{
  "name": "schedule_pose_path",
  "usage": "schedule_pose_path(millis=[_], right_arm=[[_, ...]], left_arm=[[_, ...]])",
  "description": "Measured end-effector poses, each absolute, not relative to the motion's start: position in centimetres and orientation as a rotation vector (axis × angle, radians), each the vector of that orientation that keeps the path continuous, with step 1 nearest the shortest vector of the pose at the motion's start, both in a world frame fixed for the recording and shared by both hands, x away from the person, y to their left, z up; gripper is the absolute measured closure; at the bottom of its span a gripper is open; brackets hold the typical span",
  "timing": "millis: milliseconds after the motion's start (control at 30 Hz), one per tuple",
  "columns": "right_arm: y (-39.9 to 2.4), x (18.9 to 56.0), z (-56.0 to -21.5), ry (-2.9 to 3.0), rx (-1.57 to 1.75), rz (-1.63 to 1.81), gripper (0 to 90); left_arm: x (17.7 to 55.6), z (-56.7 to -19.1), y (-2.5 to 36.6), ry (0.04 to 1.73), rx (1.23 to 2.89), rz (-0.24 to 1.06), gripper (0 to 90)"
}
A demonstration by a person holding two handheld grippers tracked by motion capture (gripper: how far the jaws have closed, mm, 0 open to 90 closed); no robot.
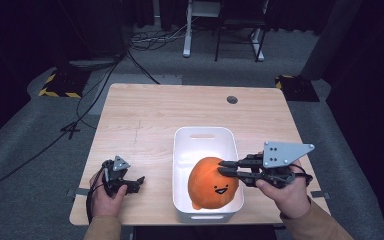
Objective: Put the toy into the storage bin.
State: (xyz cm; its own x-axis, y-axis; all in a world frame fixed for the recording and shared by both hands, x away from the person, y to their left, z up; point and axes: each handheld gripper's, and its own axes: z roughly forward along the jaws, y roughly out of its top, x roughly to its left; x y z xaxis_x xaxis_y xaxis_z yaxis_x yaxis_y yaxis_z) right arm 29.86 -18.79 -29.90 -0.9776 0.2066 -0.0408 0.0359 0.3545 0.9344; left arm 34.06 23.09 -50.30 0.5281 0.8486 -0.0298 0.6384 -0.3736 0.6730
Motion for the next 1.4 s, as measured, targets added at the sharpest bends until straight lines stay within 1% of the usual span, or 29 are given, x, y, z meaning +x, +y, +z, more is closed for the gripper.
schedule_pose_path(millis=[433, 1133, 1267, 1400], right_arm=[[-19.0, 29.2, -33.0, 2.543, 0.272, 1.598, 83.0], [-18.9, 29.3, -36.2, 2.655, 0.331, 1.442, 82.2], [-18.6, 29.4, -37.6, 2.719, 0.354, 1.37, 81.4], [-18.7, 29.4, -37.6, 2.727, 0.372, 1.388, 80.3]], left_arm=[[34.1, -50.3, 23.1, 1.2, 2.136, 0.428, 9.1], [34.1, -50.3, 23.1, 1.2, 2.136, 0.428, 9.1], [34.1, -50.3, 23.1, 1.2, 2.136, 0.428, 9.1], [34.1, -50.3, 23.1, 1.2, 2.136, 0.429, 9.1]])
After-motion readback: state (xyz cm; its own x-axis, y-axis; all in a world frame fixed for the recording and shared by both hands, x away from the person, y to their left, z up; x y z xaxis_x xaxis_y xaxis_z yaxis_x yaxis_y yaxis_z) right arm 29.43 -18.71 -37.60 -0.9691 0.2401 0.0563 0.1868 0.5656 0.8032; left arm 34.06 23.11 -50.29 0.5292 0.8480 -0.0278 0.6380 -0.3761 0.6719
